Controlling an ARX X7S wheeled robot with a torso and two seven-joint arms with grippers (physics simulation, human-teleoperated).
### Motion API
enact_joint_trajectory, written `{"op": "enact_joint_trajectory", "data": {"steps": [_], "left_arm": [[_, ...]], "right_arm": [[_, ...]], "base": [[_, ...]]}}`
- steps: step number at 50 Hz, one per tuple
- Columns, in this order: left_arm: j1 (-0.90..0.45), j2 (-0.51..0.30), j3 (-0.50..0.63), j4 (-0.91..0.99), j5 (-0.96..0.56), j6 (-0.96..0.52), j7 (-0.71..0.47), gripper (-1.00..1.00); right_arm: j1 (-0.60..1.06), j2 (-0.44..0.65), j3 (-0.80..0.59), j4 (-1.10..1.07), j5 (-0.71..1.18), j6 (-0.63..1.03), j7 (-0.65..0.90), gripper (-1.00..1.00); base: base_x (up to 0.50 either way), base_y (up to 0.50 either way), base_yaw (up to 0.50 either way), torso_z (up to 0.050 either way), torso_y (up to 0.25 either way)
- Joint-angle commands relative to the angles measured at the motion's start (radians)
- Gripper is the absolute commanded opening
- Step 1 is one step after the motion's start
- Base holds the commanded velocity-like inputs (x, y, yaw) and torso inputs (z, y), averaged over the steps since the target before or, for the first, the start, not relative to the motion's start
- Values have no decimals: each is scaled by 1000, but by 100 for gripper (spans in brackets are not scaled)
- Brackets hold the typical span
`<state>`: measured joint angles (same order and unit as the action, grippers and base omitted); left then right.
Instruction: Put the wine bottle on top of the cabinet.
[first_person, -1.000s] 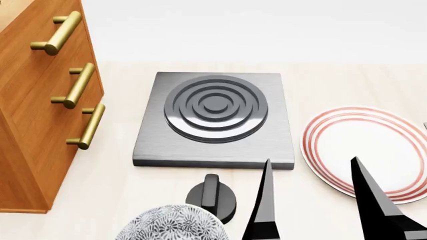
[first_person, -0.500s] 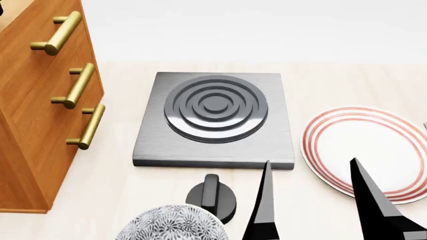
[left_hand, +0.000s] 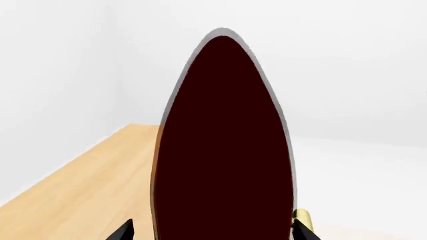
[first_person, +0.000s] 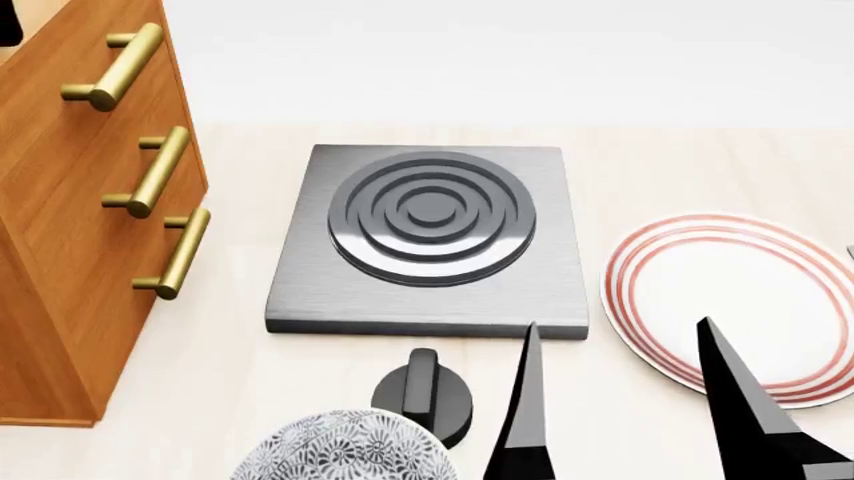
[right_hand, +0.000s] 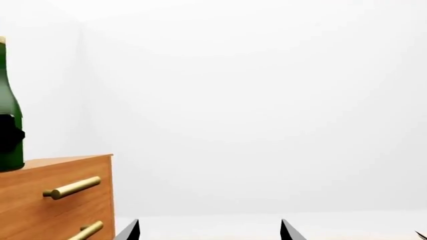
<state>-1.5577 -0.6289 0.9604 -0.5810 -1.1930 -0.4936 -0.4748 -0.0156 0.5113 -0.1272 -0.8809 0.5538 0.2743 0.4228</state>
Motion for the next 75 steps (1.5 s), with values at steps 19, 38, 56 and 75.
{"op": "enact_joint_trajectory", "data": {"steps": [19,38,56,75], "left_arm": [[4,10,10,-5,30,46,-17,100],[68,-121,-17,286,16,76,-110,100],[139,-300,8,671,145,129,-264,100],[271,-433,-3,1181,144,214,-471,100]], "right_arm": [[4,8,-6,1,5,-7,6,100],[8,9,-23,3,-1,-7,9,100],[14,7,-44,7,-12,-7,10,100],[19,13,-48,0,-6,-9,16,100]], "base": [[0,0,0,0,0],[0,0,0,0,0],[0,0,0,0,0],[0,0,0,0,0]]}}
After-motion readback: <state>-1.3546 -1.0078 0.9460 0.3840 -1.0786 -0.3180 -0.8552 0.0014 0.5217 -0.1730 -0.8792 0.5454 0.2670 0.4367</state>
